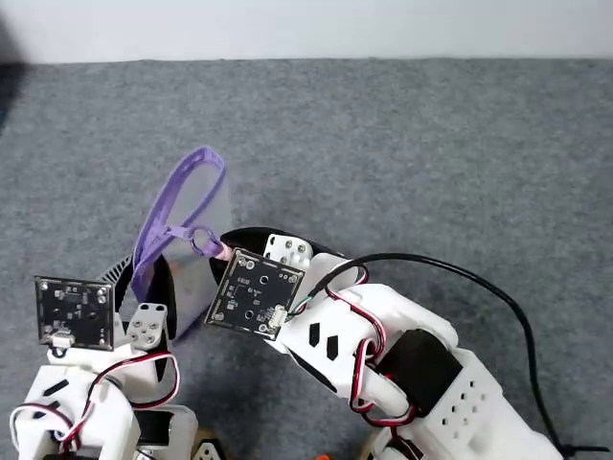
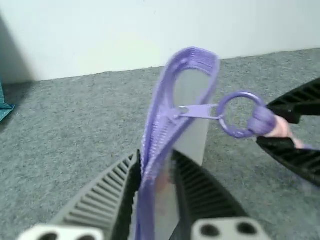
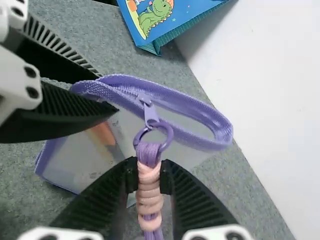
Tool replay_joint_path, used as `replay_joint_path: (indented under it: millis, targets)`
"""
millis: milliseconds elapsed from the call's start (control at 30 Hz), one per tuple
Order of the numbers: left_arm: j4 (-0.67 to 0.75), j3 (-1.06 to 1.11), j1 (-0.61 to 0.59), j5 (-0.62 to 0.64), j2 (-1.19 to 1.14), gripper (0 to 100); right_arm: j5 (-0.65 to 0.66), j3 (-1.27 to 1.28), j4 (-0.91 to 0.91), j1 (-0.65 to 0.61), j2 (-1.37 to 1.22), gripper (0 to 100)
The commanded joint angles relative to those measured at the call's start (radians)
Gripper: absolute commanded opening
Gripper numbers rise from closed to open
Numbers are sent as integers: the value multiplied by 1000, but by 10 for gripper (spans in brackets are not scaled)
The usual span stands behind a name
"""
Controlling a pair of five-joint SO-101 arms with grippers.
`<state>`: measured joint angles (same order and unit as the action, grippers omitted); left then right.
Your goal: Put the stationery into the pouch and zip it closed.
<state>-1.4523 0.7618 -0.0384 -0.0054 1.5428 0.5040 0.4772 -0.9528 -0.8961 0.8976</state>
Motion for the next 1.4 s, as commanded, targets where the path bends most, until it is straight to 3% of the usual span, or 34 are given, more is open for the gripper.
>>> replay_joint_path:
  millis: [0, 233, 400, 700, 867, 1000, 1367]
  targets:
    - [-17, -2, 54, -35, -2, 13, 3, -9, 44, 16, 35, 7]
    - [-38, -4, 94, -38, -2, 11, 0, 72, 292, 229, -4, 7]
    - [-41, -16, 94, -38, 0, 11, -46, 74, 346, 285, -22, 7]
    - [-163, -102, 92, -38, 0, 19, -51, 69, 343, 203, -15, 7]
    - [-163, -101, 49, -38, -2, 145, -52, 75, 318, 147, 30, 7]
    - [-115, -77, -31, -40, -8, 242, -54, 75, 257, 137, 67, 7]
    - [115, 21, -23, -103, -11, 242, -51, 75, 251, 119, 99, 7]
